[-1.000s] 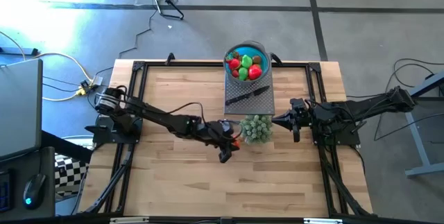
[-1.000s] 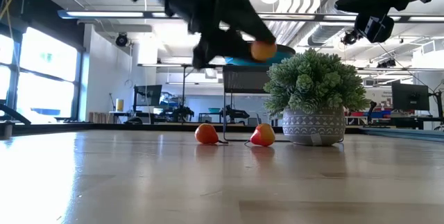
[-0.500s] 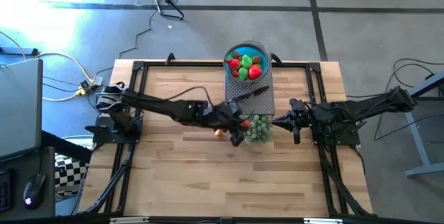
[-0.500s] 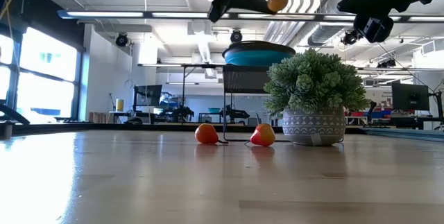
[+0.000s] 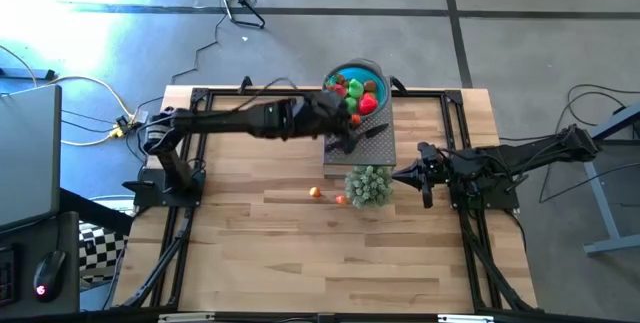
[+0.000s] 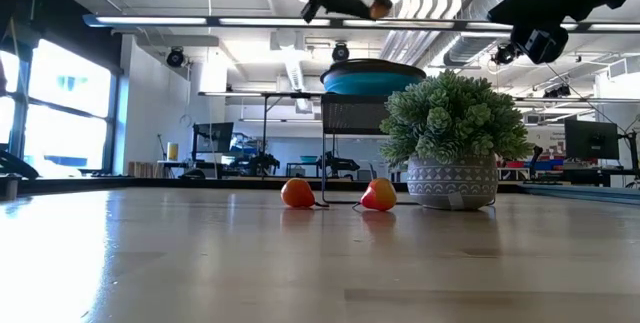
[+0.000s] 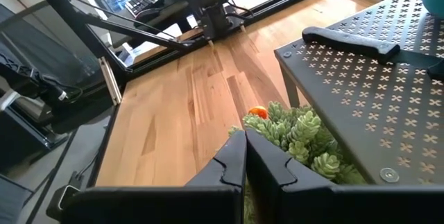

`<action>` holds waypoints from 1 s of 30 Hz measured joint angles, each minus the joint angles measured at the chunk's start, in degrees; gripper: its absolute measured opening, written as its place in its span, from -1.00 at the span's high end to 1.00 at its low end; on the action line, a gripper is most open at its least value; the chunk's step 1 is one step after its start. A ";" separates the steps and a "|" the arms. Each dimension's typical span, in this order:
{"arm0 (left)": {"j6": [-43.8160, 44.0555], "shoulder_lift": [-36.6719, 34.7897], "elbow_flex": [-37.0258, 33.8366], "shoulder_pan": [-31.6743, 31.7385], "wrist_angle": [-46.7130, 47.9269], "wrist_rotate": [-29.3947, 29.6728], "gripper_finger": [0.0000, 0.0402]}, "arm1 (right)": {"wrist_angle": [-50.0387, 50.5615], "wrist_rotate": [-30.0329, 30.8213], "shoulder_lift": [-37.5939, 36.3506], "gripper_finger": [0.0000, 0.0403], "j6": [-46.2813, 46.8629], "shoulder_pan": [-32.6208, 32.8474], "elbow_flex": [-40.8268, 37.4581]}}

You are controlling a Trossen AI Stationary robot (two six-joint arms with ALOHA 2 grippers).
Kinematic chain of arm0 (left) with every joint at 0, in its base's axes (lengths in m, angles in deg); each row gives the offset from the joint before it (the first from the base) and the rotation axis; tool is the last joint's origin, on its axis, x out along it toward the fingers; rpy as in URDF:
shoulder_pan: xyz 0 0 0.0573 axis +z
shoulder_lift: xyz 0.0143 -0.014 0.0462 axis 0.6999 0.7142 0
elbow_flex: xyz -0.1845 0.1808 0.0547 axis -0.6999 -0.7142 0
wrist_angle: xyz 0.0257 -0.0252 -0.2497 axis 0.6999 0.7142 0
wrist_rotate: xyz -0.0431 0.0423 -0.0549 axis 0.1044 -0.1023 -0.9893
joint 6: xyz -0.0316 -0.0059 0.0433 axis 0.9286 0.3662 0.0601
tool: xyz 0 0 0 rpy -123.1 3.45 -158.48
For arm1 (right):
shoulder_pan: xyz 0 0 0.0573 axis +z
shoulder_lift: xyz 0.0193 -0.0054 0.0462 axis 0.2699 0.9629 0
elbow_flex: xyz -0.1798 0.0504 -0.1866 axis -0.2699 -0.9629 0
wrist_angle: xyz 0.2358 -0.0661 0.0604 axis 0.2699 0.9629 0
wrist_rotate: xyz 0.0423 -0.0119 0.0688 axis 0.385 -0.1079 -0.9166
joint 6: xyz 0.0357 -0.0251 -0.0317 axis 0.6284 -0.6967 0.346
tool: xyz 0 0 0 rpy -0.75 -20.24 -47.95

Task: Pick & Place Fruit
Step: Put the orange pear into the blue strainer bowl

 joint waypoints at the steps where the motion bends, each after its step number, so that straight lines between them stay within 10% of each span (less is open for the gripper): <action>1: -0.23 0.00 0.00 1.17 0.00 0.00 0.28 | 0.05 0.03 0.01 0.99 0.18 0.00 0.00; 30: -1.81 0.26 -0.02 12.84 2.94 -0.70 0.28 | 0.41 4.58 0.00 0.99 -1.17 0.00 0.00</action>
